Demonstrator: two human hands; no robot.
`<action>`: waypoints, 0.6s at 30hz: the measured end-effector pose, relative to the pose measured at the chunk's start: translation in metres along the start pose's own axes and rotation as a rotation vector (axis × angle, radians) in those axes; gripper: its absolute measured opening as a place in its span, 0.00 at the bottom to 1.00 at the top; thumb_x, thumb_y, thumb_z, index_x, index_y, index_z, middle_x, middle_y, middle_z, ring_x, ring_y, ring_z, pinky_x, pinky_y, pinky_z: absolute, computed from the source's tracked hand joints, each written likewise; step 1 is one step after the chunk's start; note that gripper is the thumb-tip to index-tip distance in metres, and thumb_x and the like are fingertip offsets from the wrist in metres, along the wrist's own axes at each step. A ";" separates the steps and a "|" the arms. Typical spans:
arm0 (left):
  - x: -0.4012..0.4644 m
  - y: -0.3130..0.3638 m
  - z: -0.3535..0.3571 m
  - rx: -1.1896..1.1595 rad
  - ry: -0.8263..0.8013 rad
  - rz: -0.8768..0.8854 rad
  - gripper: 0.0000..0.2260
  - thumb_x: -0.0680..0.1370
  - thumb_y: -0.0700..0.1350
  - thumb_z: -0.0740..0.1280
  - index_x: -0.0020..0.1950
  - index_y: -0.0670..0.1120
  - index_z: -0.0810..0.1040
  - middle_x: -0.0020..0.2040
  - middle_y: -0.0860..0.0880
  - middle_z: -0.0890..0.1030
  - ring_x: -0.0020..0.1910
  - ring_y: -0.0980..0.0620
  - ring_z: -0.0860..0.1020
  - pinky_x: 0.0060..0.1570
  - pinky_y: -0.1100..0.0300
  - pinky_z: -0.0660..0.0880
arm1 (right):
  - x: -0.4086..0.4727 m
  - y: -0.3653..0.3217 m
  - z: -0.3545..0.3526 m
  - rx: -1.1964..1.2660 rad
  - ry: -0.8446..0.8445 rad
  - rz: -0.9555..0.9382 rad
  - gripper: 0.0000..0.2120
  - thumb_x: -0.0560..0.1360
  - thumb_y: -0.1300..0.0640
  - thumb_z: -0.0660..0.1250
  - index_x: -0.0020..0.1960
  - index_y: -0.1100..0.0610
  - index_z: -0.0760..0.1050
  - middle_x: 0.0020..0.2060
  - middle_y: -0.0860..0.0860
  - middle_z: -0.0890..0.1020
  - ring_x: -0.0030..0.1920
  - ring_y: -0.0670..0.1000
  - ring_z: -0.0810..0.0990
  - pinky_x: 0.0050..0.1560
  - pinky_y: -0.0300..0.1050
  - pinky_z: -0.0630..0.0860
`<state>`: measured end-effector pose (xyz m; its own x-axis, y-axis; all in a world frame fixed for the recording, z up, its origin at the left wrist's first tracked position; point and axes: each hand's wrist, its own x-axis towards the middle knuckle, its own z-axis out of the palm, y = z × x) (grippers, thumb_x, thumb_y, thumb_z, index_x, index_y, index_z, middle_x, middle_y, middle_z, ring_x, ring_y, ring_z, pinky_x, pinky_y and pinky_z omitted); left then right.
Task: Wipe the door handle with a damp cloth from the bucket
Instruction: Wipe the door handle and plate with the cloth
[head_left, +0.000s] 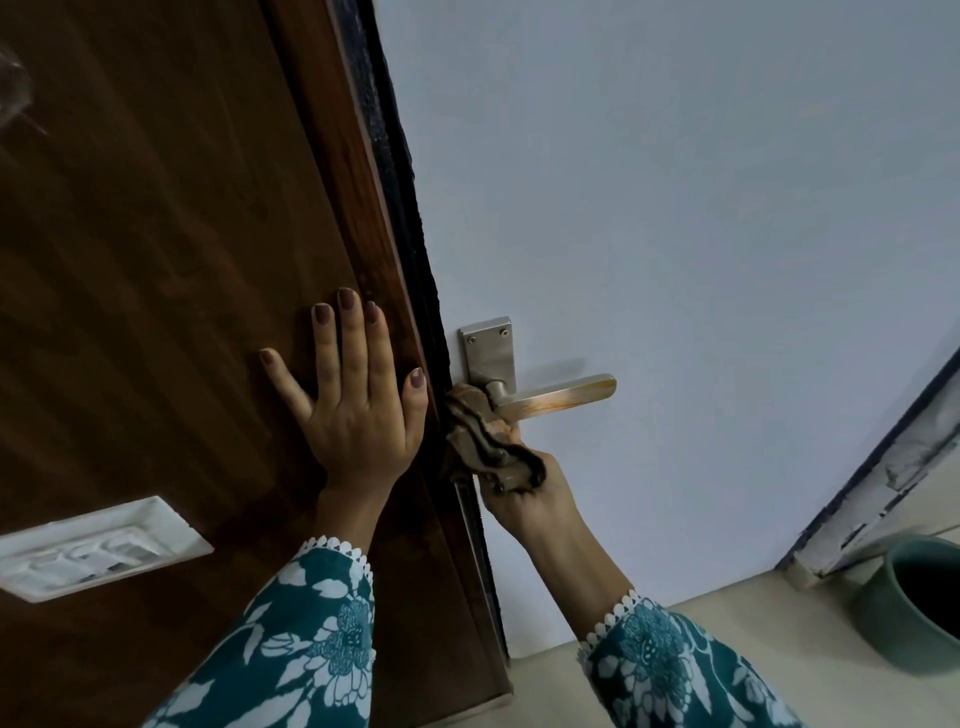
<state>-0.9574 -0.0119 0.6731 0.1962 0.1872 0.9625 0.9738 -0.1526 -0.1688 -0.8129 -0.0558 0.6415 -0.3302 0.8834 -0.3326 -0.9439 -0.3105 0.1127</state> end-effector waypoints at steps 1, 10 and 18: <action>0.000 0.000 0.000 -0.007 0.000 -0.002 0.26 0.82 0.51 0.50 0.78 0.43 0.50 0.75 0.42 0.60 0.78 0.49 0.48 0.72 0.39 0.41 | 0.002 0.003 -0.001 0.005 -0.023 -0.011 0.17 0.83 0.60 0.48 0.53 0.68 0.73 0.38 0.68 0.83 0.34 0.66 0.84 0.24 0.59 0.79; -0.005 -0.003 0.002 0.007 -0.001 0.026 0.26 0.82 0.51 0.50 0.78 0.43 0.51 0.75 0.43 0.60 0.78 0.49 0.48 0.72 0.38 0.41 | -0.010 -0.055 -0.019 -0.281 0.110 -0.312 0.18 0.83 0.58 0.49 0.48 0.67 0.72 0.36 0.64 0.80 0.35 0.61 0.82 0.22 0.47 0.79; -0.002 -0.001 0.001 0.002 0.007 0.023 0.27 0.82 0.51 0.52 0.78 0.43 0.51 0.77 0.47 0.55 0.78 0.48 0.49 0.72 0.38 0.40 | -0.081 -0.089 -0.011 -1.153 0.433 -1.073 0.12 0.76 0.59 0.66 0.58 0.57 0.79 0.49 0.53 0.84 0.52 0.53 0.82 0.56 0.53 0.78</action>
<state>-0.9589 -0.0115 0.6707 0.2174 0.1769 0.9599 0.9694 -0.1544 -0.1911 -0.7022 -0.1036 0.6482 0.6513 0.7579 -0.0382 -0.1595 0.0875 -0.9833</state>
